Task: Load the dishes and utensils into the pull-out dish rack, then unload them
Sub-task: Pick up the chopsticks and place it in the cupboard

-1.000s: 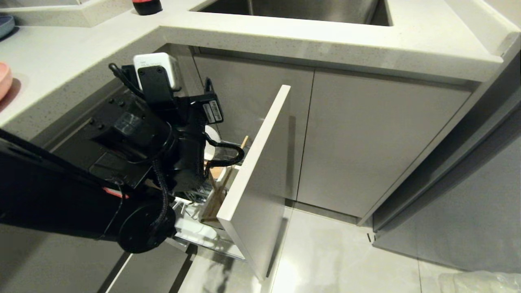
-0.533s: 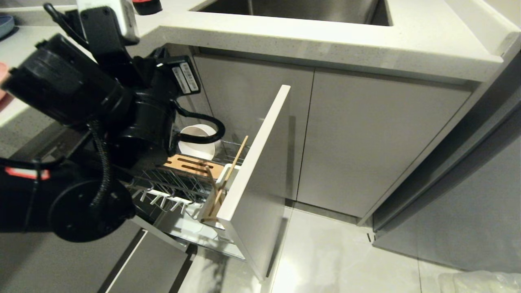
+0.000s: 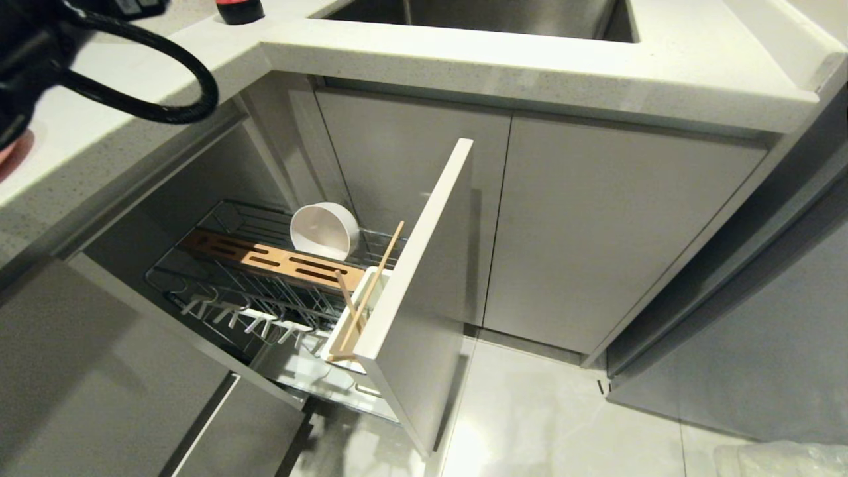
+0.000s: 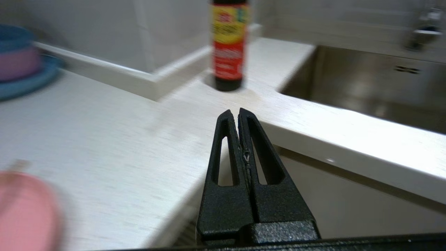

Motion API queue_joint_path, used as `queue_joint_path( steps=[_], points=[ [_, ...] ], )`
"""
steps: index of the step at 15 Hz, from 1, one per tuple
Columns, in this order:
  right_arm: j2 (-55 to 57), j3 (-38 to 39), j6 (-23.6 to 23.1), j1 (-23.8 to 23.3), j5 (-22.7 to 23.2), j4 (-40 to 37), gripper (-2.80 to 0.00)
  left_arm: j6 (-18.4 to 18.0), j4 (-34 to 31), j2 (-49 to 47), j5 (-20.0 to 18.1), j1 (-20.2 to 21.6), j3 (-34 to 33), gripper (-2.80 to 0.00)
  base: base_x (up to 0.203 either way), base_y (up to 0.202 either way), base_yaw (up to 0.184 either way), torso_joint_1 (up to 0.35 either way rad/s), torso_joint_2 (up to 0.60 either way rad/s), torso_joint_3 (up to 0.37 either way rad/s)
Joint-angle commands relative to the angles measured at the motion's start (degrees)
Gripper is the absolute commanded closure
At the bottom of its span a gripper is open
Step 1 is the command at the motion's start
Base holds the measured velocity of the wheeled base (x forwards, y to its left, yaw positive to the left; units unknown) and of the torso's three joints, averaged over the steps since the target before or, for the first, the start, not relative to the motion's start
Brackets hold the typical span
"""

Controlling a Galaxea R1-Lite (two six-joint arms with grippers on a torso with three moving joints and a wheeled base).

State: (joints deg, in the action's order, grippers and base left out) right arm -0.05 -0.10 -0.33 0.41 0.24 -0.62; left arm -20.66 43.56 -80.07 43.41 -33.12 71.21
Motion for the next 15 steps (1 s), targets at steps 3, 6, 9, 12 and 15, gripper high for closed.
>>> queue_joint_path(
  steps=[3,6,9,12,15],
  points=[
    [0.0,0.0,0.0,0.0,0.0,0.0,0.0,0.1,-9.9,5.3,-0.3,8.7,6.1,0.0,0.0,0.0,0.0,0.0,0.0,0.0],
    [0.0,0.0,0.0,0.0,0.0,0.0,0.0,0.6,-19.0,7.0,-3.4,17.2,8.4,0.0,0.0,0.0,0.0,0.0,0.0,0.0],
    [0.0,0.0,0.0,0.0,0.0,0.0,0.0,4.1,-28.9,7.8,-11.0,30.2,11.2,0.0,0.0,0.0,0.0,0.0,0.0,0.0],
    [0.0,0.0,0.0,0.0,0.0,0.0,0.0,9.7,-42.6,7.7,-23.4,44.7,16.2,0.0,0.0,0.0,0.0,0.0,0.0,0.0],
    [0.0,0.0,0.0,0.0,0.0,0.0,0.0,13.0,-54.7,7.6,-36.6,54.5,19.1,0.0,0.0,0.0,0.0,0.0,0.0,0.0]
  ],
)
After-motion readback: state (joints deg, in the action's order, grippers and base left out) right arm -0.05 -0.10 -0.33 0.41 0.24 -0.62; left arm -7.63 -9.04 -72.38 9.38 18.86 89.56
